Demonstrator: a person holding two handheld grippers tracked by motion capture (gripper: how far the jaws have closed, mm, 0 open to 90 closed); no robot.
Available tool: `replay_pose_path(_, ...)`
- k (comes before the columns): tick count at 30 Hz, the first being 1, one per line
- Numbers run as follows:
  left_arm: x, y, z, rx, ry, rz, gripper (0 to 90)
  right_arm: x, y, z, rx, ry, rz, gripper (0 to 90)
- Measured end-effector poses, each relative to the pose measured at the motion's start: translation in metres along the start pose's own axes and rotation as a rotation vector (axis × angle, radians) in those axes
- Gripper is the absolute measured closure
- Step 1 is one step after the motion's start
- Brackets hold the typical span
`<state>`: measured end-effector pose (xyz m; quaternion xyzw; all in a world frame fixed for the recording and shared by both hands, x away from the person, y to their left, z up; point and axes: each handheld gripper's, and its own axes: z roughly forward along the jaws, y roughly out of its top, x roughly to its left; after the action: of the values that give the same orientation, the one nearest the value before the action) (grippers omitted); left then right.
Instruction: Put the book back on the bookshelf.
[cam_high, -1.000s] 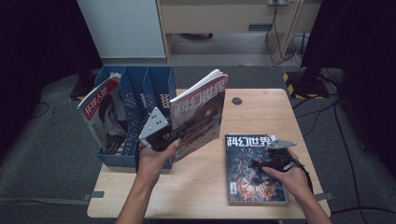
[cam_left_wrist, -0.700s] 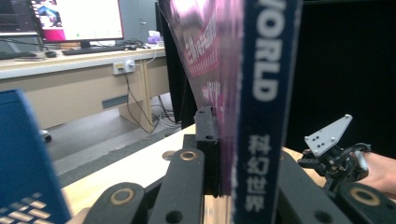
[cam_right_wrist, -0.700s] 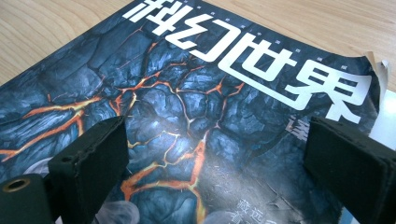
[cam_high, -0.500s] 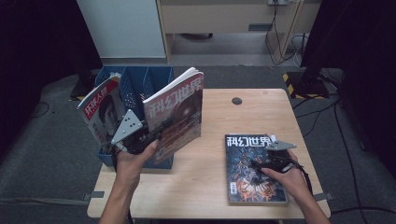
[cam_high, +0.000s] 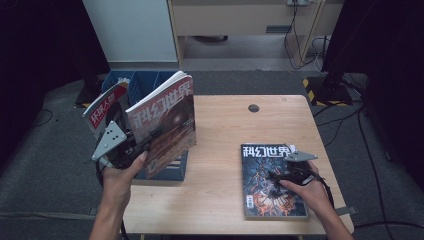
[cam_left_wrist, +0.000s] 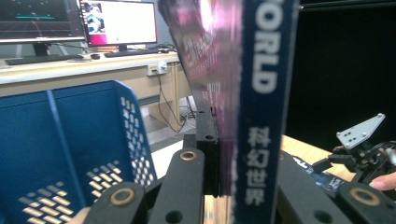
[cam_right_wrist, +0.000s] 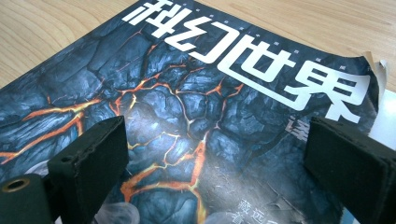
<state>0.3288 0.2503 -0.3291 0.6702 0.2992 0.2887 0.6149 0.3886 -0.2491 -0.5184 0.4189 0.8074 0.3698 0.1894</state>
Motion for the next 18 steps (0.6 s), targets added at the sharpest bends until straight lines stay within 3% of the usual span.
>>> replay_pose_path(10,0.016,-0.006,-0.022,-0.003,0.052,-0.011,84.2,0.000,0.000,0.000,0.000,0.000,0.000,6.8)
replay_pose_path(18,0.025,-0.010,-0.030,-0.007,0.078,-0.027,84.2,0.000,0.000,0.000,-0.001,0.000,0.000,6.7)
